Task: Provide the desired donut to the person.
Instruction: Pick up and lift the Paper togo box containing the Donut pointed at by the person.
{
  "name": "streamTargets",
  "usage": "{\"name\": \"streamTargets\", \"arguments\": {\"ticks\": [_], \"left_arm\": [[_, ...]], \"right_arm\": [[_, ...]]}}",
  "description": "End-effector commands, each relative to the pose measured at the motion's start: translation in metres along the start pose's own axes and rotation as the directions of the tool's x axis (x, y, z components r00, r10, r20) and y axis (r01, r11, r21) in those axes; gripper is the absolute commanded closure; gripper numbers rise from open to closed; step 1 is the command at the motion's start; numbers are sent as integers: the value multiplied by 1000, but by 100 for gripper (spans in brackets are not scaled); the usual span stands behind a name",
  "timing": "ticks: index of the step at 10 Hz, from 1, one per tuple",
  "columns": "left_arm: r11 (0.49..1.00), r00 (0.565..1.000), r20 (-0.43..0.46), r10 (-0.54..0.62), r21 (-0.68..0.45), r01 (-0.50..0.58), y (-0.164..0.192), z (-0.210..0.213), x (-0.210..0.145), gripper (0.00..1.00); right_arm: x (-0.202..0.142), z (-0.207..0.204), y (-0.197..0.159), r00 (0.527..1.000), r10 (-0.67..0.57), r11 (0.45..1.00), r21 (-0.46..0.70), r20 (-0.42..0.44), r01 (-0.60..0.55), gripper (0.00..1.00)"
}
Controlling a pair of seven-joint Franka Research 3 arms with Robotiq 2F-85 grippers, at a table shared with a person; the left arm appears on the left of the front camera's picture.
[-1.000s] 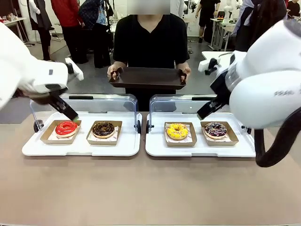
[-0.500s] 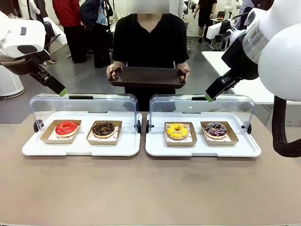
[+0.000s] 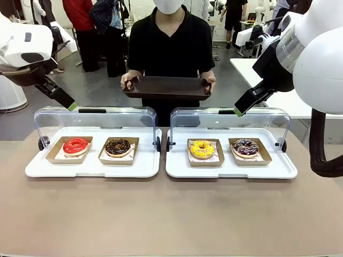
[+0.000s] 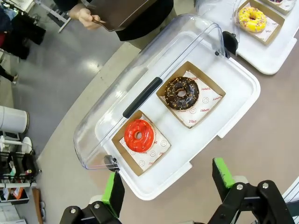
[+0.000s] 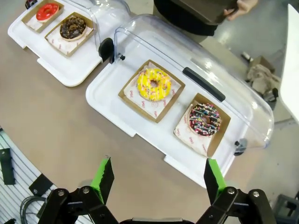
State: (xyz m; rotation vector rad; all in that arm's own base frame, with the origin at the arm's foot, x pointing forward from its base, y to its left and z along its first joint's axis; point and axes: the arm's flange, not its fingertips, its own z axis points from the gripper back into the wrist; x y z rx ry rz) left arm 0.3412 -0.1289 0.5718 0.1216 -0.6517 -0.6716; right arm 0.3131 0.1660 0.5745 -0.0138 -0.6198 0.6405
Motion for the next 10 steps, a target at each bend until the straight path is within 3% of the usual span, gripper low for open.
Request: {"name": "streamTargets", "arguments": {"ticks": [1,2,3,4,6,7,10], "left_arm": [[973,997,65,-42,-226,56,17,-3,-1,0],[934,994,77,-77,-344,99,30,-12,-1,0],[866,988,123,-95,-478,143,39,-16,-5,0],[795,980,185,-78,-581,173,54,-17,-11,0],[713,962,266,-59,-664,227,88,-13,-24,0],[704,957,287,-35,-673,228,102,-11,-34,0],[732,952,304,23,-654,191,149,8,-69,0]], "right_arm": [[-6,3,-27,999,-33,988,153,32,27,0],[-14,4,-52,993,-93,949,308,66,68,0],[-23,3,-70,992,-84,905,425,98,34,0],[-32,2,-87,989,-31,837,545,144,-53,0],[-58,0,-126,959,7,702,682,282,-205,0],[-74,-4,-143,954,22,680,695,299,-234,0],[-121,-2,-178,930,-77,721,665,359,-197,0]]}}
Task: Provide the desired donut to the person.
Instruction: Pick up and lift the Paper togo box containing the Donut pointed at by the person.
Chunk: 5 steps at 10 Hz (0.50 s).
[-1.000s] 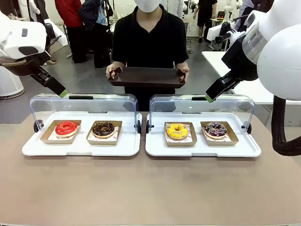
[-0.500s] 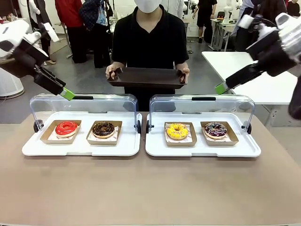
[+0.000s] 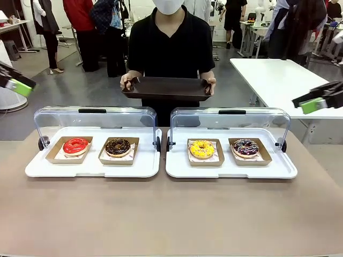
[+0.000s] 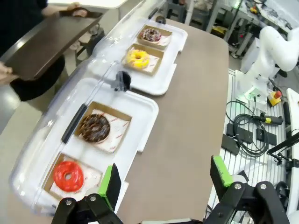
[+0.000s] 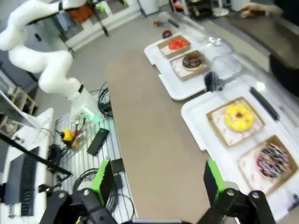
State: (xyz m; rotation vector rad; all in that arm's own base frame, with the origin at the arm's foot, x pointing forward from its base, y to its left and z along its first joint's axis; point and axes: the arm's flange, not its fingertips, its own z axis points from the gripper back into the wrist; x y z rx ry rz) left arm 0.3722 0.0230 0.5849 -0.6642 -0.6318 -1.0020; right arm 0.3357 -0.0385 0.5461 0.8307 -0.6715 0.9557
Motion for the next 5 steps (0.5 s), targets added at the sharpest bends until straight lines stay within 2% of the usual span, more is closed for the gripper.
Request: {"name": "streamTargets", "arguments": {"ticks": [1,5], "left_arm": [[1000,999,38,7,30,-8,3,27,-15,0],[994,995,87,54,90,-62,-1,71,-57,0]], "right_arm": [[-18,23,0,998,-12,999,-44,63,15,0],[-42,70,28,995,-17,993,-115,95,28,0]]}}
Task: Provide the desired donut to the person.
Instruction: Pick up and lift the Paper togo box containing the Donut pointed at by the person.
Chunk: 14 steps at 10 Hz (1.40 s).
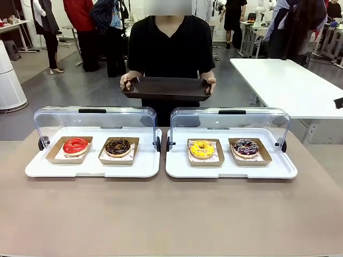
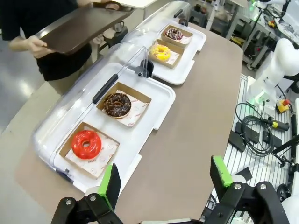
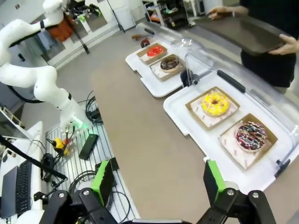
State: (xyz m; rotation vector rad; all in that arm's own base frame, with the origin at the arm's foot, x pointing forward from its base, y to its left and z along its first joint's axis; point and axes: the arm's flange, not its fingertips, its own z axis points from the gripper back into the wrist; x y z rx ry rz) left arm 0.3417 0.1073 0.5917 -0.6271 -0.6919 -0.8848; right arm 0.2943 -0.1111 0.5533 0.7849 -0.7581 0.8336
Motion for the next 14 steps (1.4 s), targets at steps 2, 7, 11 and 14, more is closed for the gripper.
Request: {"name": "streamTargets", "arguments": {"ticks": [2,7,11,14], "left_arm": [[1000,999,43,3,22,-4,-8,10,-19,0],[997,997,62,49,63,-53,-15,28,-52,0],[995,996,51,76,68,-79,-11,33,-51,0],[995,996,51,76,68,-79,-11,33,-51,0]], "right_arm": [[-3,15,25,998,41,999,-38,39,-40,0],[-6,31,31,999,11,995,-99,31,-8,0],[-4,37,31,1000,10,995,-98,22,-8,0],[-4,37,31,1000,10,995,-98,22,-8,0]]}}
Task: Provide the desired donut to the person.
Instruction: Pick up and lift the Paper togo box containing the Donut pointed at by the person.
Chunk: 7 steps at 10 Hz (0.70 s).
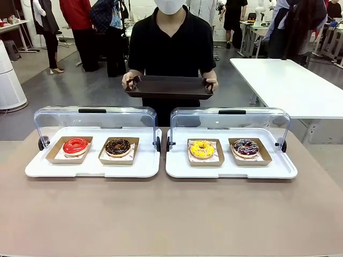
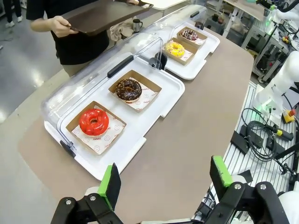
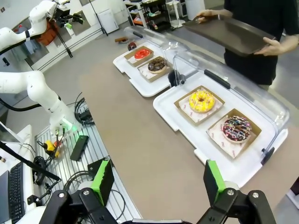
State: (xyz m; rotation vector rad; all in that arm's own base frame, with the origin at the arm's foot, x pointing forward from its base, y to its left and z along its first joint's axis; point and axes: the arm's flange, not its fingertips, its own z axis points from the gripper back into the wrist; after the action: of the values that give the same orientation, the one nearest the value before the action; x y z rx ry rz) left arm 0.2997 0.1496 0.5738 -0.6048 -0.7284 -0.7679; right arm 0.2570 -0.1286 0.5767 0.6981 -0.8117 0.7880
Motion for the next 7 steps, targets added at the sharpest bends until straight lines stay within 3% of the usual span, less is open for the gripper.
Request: {"name": "streamTargets", "arguments": {"ticks": [1,7], "left_arm": [[1000,1000,6,-5,-4,5,1,1,1,0],[1000,1000,6,-5,-4,5,1,1,1,0]], "right_arm": [[-1,1,0,1000,2,1000,5,7,-2,0],[-1,1,0,1000,2,1000,5,7,-2,0]]}}
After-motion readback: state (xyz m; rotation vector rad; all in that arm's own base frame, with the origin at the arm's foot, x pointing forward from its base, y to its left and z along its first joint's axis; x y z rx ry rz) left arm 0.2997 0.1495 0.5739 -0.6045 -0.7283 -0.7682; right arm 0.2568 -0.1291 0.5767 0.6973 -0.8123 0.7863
